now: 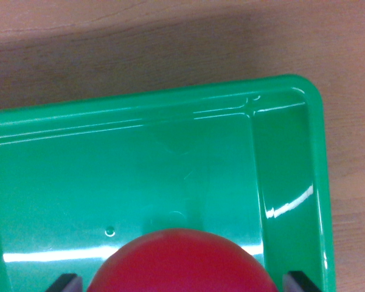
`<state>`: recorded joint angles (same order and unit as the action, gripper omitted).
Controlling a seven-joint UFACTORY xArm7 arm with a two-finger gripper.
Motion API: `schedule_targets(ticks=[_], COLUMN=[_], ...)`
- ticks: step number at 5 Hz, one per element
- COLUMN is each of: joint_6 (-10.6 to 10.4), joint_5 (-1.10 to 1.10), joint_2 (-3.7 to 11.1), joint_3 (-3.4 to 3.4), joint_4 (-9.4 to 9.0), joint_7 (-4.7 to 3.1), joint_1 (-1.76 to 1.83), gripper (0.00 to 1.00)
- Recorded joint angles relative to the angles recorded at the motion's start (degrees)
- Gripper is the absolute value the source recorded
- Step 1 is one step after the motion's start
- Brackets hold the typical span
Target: Pick fruit
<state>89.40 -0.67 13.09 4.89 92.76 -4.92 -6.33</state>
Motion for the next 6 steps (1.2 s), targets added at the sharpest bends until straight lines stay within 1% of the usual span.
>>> schedule_targets(ticks=[1, 2, 3, 4, 5, 6], joint_6=[0.00, 1.61, 1.61, 2.93, 2.93, 3.85], joint_5=[0.00, -0.04, -0.04, -0.07, -0.07, -0.09], joint_2=[0.00, -0.53, -0.53, -0.95, -0.95, -1.25], joint_3=[0.00, 0.02, 0.02, 0.04, 0.04, 0.05], joint_4=[0.00, 1.09, 1.09, 1.98, 1.98, 2.60], joint_7=[0.00, -0.01, -0.01, -0.02, -0.02, -0.02], joint_1=[0.00, 0.01, 0.01, 0.02, 0.02, 0.03], gripper=[1.00, 1.00, 1.00, 1.00, 1.00, 1.00])
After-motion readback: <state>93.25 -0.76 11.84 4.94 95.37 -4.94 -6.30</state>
